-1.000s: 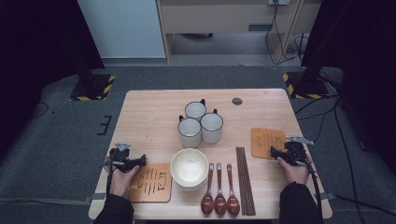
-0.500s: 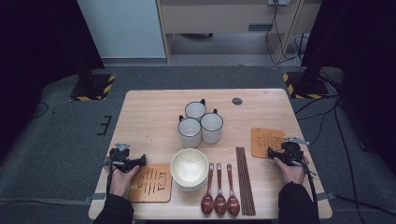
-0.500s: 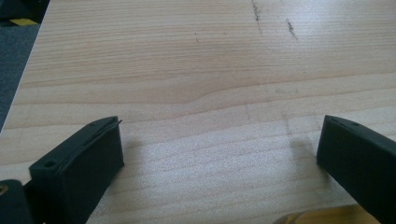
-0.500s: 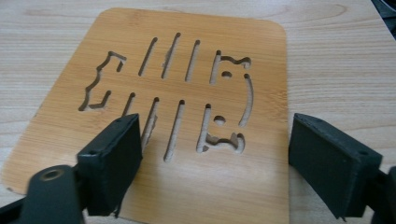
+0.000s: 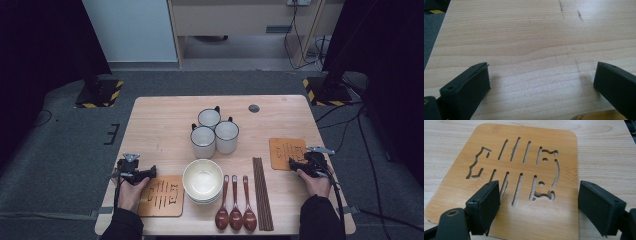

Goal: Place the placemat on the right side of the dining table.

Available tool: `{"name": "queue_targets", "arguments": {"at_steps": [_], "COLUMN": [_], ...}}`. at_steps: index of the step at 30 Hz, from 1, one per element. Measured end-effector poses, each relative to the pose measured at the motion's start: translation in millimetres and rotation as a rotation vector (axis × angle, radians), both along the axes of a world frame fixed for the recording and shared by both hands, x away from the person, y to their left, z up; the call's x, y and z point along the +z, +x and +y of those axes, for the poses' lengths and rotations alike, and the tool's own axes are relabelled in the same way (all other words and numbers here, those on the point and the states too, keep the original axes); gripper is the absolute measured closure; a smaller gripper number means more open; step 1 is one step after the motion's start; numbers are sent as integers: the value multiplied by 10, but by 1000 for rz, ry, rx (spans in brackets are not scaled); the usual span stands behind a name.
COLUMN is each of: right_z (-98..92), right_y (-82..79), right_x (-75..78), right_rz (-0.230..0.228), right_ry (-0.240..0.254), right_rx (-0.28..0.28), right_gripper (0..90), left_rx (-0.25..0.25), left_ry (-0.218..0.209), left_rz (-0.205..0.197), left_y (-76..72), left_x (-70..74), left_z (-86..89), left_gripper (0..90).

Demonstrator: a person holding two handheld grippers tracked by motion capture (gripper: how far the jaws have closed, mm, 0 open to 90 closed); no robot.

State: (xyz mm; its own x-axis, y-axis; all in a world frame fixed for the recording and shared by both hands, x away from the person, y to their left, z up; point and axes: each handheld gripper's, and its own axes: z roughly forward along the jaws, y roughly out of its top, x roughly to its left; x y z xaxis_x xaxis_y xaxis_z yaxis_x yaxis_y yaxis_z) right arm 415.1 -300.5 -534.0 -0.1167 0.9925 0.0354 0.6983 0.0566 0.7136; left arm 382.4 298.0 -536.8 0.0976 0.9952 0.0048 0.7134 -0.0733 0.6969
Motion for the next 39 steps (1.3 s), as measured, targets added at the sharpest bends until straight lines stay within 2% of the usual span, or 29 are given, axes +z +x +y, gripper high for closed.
{"name": "queue_targets", "arguments": {"at_steps": [10, 24, 28, 36, 39], "right_z": [-55, -64, -69, -69, -59], "right_y": [-8, -24, -29, -60, -81], "right_x": [-4, -11, -5, 63, 111], "right_rz": [-5, -12, -11, -50, -73], "right_ry": [0, 4, 8, 25, 42], "right_rx": [46, 37, 29, 18, 9], "right_gripper": [187, 184, 147, 153, 166], "left_rx": [0, 0, 0, 1, 5], "left_ry": [0, 0, 0, -2, -3], "left_rz": [0, 0, 0, -3, -7], "left_y": [0, 0, 0, -4, -18], "left_x": [0, 0, 0, 2, 19], "left_z": [0, 0, 1, 9, 34], "left_gripper": [0, 0, 0, 2, 61]}}
